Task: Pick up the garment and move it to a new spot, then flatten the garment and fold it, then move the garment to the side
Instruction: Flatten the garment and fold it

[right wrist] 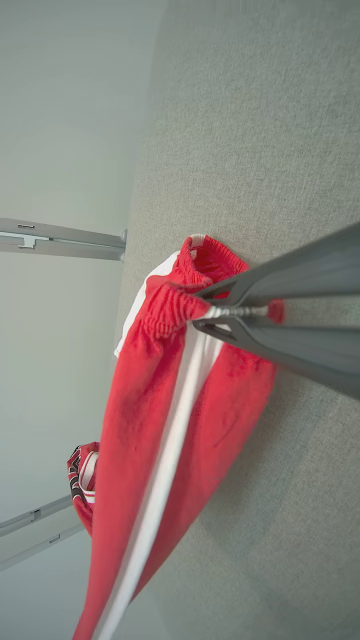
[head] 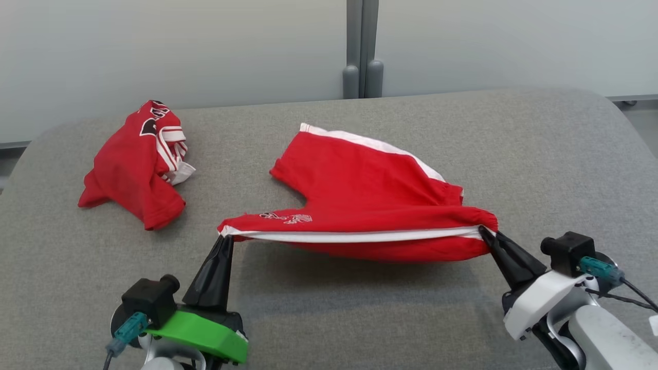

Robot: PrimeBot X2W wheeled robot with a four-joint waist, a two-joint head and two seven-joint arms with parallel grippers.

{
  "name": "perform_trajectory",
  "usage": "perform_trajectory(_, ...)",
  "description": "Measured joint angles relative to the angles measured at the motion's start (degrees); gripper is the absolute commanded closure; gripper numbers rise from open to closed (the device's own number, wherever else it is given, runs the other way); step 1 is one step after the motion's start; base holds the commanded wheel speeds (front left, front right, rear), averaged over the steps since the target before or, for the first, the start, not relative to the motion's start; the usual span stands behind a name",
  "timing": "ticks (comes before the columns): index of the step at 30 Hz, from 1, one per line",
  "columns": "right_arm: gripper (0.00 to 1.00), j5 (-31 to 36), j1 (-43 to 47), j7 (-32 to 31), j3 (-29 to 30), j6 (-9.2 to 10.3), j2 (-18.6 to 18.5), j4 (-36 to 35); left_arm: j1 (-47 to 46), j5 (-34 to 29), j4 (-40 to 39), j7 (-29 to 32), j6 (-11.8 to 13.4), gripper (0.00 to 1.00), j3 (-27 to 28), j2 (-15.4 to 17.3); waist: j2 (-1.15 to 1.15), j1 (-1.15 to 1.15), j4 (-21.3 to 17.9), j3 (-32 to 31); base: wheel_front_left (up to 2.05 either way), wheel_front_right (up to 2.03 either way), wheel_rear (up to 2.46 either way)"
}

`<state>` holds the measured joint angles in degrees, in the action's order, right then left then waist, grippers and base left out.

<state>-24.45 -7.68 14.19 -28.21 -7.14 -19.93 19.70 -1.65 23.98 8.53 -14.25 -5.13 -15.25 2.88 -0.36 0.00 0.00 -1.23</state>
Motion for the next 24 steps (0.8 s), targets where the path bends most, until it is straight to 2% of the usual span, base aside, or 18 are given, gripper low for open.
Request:
perform_trajectory(11, 1.00, 0.40, 2.66, 0.16, 2.77, 0.60, -4.07, -4.90, 3.69, -3.96, -12.96, -0.16, -0.67, 1.00, -5.05, 0.09, 0.00, 0.00, 1.20, -1.74, 0.00, 0.00, 0.00)
perform_trajectory(15, 1.00, -0.30, 5.73, 0.15, 1.20, 0.58, -4.44, -5.19, 7.12, -4.19, -13.35, -0.16, -0.67, 1.00, -7.22, 0.07, 0.00, 0.00, 1.36, -1.45, 0.00, 0.00, 0.00)
perform_trajectory(19, 1.00, -1.47, 7.83, -1.10, -1.38, 0.09, -4.50, -5.24, 9.60, -4.43, -12.34, 0.19, 0.04, 1.00, -6.68, 0.51, 0.00, 0.00, 1.45, -0.50, 0.00, 0.00, 0.00)
perform_trajectory(24, 1.00, -3.74, 8.04, -2.49, -2.58, 0.08, -5.20, -6.81, 9.78, -4.56, -10.28, 1.72, 0.65, 1.00, -4.65, 2.76, 0.00, 0.00, 1.28, 1.12, 0.00, 0.00, 0.00)
